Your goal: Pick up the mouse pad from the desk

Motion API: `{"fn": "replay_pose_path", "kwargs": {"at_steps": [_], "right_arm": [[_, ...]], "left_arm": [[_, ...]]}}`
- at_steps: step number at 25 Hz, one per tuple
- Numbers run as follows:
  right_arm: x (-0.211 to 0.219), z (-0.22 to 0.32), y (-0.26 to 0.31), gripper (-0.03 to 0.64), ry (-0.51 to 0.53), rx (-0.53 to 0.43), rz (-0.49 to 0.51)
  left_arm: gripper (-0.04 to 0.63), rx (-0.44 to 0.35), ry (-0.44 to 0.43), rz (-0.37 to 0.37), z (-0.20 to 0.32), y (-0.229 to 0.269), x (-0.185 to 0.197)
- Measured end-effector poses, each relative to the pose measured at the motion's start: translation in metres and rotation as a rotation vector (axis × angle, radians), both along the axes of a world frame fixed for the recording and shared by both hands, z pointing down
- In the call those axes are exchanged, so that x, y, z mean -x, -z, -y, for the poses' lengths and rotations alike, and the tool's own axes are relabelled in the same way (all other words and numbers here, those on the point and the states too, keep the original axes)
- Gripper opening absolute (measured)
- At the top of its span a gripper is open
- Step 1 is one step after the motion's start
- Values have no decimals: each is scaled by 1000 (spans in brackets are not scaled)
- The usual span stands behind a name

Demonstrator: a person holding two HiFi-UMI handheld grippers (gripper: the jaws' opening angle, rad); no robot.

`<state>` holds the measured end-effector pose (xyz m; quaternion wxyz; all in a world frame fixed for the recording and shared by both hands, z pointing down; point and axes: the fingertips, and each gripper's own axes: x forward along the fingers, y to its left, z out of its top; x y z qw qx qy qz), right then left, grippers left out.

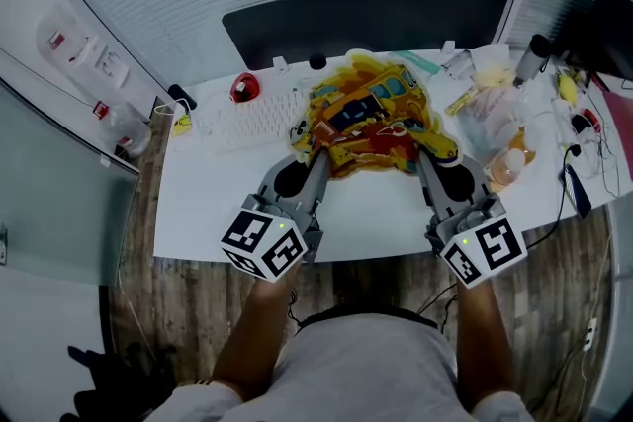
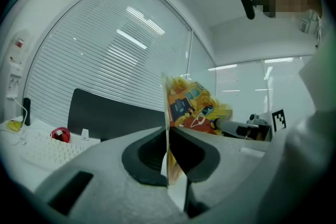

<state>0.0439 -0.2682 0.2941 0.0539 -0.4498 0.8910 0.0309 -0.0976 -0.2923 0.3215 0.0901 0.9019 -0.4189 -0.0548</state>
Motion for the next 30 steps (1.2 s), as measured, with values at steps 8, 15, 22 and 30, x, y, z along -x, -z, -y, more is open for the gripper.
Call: {"fn": "replay_pose_path", "kwargs": {"at_steps": [8, 15, 22, 30], "right_arm": [[0, -2, 0, 20, -10, -4, 13], [1, -2, 0, 20, -21, 1, 14], [1, -1, -1, 20, -23, 2, 9], [0, 0, -3, 20, -28, 6, 3]], "left_arm": [[25, -27, 3, 27, -2, 5, 1], [23, -30, -3, 39, -4, 8, 1], [23, -31, -7, 42, -3, 7, 1], [23, -30, -13, 42, -3, 6, -1]]}}
